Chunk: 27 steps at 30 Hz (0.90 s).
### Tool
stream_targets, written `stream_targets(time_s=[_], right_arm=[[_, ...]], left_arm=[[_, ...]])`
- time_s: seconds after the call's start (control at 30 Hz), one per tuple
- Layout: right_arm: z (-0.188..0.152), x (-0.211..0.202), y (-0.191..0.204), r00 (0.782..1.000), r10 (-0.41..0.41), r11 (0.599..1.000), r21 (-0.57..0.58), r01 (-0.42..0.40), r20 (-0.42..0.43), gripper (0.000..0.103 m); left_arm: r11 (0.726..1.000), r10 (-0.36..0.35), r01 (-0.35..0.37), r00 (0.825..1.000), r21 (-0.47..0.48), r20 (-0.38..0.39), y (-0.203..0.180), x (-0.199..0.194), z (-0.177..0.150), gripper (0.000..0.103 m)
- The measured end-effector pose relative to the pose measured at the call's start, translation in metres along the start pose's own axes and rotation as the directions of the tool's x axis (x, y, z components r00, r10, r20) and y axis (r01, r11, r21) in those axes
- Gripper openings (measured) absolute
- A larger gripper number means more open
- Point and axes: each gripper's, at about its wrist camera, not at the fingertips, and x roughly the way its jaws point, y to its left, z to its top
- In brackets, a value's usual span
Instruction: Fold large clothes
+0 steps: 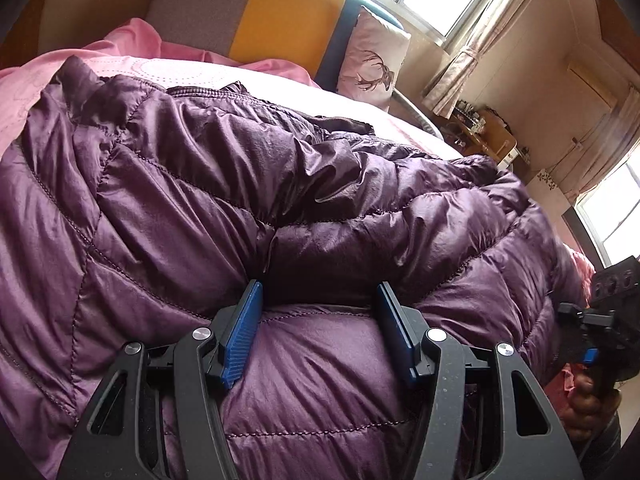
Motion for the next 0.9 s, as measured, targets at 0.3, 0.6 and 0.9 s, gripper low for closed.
stream_targets(time_s=[0.3,0.6,0.9], right_arm=[[-0.004,0.051,0.140,0.998,-0.032,0.939,-0.343,0.011,-0.054,0.026],[-0.012,0.089,0.180,0.984,-0.147,0.887,-0.453,0.086,-0.101,0.026],[-0.055,0.154,0.220,0.949,-0.279,0.757,-0.641,0.126,-0.144,0.030]], left_arm=[[0.998,-0.053,0.054,0.998,-0.044,0.018,0.011,-0.004,-0.002,0.055],[0.992,-0.092,0.094,0.995,-0.080,0.026,0.045,-0.078,0.002,0.051],[0.971,-0.110,0.161,0.957,-0.174,0.270,0.123,-0.203,0.015,0.057]])
